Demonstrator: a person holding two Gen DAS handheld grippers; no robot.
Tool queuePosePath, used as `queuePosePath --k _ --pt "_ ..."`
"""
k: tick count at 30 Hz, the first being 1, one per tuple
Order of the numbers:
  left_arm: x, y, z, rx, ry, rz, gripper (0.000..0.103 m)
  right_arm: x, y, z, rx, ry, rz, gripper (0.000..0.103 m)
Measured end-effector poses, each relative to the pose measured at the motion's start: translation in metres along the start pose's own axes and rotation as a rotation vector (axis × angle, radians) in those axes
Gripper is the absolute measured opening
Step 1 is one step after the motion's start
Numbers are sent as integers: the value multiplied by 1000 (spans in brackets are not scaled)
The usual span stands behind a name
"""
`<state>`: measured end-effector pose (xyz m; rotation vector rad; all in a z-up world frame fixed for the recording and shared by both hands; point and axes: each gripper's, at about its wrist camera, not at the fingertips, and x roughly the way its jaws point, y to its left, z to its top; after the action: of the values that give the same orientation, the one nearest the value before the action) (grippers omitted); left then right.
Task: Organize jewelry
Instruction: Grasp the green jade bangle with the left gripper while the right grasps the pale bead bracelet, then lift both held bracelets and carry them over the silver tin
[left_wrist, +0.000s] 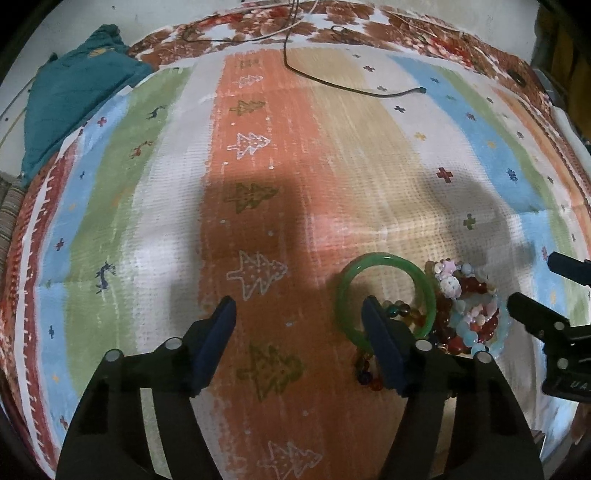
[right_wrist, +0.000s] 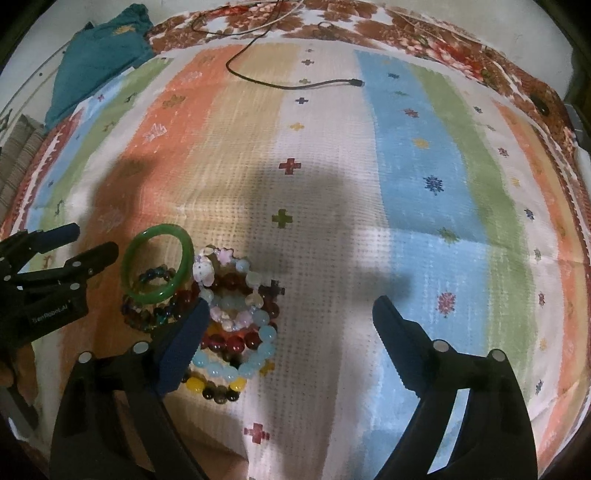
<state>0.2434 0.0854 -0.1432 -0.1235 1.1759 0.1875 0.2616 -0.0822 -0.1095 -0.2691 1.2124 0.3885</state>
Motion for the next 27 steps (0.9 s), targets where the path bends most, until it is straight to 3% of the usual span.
queuePosePath --k 5,12,15,18,20,24,27 --pt "8 -5 3 22 19 0 59 8 3 6 -5 7 4 88" --pt "22 -8 5 33 48 -8 48 25 8 11 -10 41 20 60" --pt "28 -10 5 50 60 3 44 28 9 13 -15 50 27 54" --pt "28 -11 4 50 64 -15 33 32 13 13 -32 62 47 43" --pt "28 -13 4 53 68 -25 19 33 15 13 -31 64 60 36" --pt "32 -16 1 69 75 -13 15 33 18 13 -45 70 80 23" --pt "33 -16 0 71 78 -8 6 36 20 11 -52 72 78 22"
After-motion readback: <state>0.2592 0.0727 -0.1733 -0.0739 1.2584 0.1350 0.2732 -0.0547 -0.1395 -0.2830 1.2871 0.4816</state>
